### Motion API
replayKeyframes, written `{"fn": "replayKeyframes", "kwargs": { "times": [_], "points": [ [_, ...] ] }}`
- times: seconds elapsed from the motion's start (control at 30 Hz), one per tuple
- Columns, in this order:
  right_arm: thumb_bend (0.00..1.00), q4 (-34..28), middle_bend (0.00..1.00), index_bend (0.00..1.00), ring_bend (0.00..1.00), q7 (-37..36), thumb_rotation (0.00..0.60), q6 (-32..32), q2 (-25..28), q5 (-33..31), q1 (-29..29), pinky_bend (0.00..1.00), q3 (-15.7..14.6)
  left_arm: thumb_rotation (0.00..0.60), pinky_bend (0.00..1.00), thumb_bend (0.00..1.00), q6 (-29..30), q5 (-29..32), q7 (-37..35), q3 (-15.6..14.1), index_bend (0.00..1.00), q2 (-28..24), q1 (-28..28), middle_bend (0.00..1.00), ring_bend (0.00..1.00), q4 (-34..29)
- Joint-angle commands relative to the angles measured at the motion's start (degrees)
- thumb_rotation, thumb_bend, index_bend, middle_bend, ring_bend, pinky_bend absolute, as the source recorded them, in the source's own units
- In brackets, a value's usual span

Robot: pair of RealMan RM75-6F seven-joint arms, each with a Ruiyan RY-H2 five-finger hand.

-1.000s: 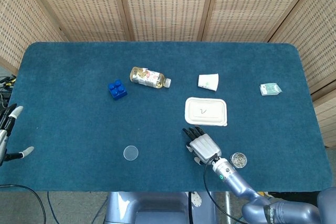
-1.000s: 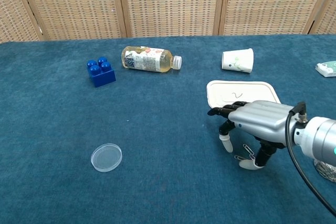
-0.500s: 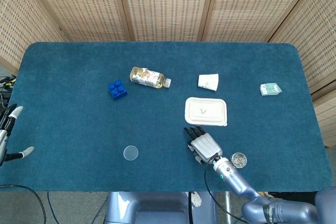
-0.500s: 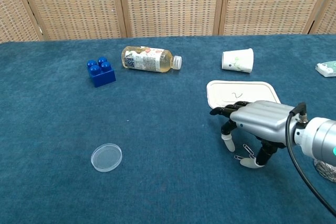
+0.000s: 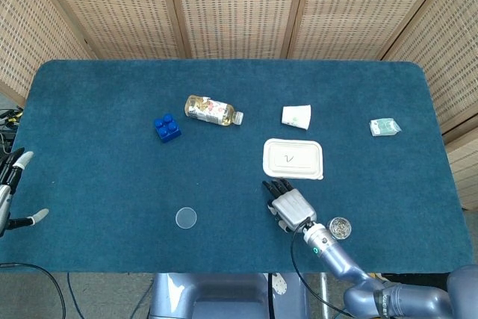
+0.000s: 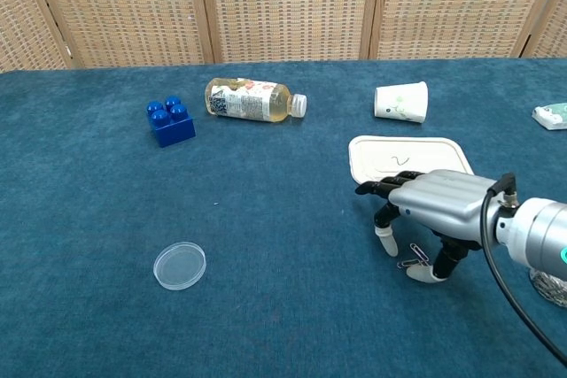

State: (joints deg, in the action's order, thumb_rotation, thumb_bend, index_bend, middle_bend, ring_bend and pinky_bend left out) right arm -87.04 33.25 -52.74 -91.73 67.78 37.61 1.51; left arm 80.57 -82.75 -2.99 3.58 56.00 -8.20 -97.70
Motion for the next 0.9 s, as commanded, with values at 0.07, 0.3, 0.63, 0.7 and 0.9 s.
{"fn": "replayKeyframes", "kwargs": {
  "times": [0.07, 0.3, 0.63, 0.7, 0.9],
  "points": [
    [0.30, 0.47, 0.01, 0.50, 0.00, 0.35, 0.600, 0.10, -0.35, -0.26, 0.13, 0.01, -0.14, 0.600, 0.00, 0.00, 0.05, -0.06, -0.06, -0.02, 0.00, -0.01, 0.03, 0.00, 0.00, 0.00],
    [0.34, 1.02, 0.01, 0.51, 0.00, 0.51, 0.600, 0.30, -0.49, -0.88, 0.35, 0.01, -0.16, 0.600, 0.00, 0.00, -0.11, 0.07, -0.27, 0.03, 0.00, -0.07, -0.05, 0.00, 0.00, 0.09],
    [0.40, 1.81, 0.02, 0.54, 0.00, 0.44, 0.600, 0.53, -0.66, -1.03, 0.33, 0.01, -0.82, 0.600, 0.00, 0.00, -0.14, 0.13, -0.39, 0.07, 0.00, -0.17, -0.06, 0.00, 0.00, 0.03],
    [0.40, 2.06, 0.02, 0.55, 0.00, 0.20, 0.600, 0.44, -0.76, -0.81, 0.27, 0.01, -0.92, 0.600, 0.00, 0.00, -0.18, 0.11, -0.40, 0.07, 0.00, -0.18, -0.09, 0.00, 0.00, 0.00],
    [0.41, 2.90, 0.02, 0.57, 0.00, -0.55, 0.600, 0.35, -0.95, -0.27, 0.08, 0.01, -1.19, 0.600, 0.00, 0.00, -0.14, 0.13, -0.47, 0.10, 0.00, -0.18, -0.09, 0.00, 0.00, 0.03]
  ]
}}
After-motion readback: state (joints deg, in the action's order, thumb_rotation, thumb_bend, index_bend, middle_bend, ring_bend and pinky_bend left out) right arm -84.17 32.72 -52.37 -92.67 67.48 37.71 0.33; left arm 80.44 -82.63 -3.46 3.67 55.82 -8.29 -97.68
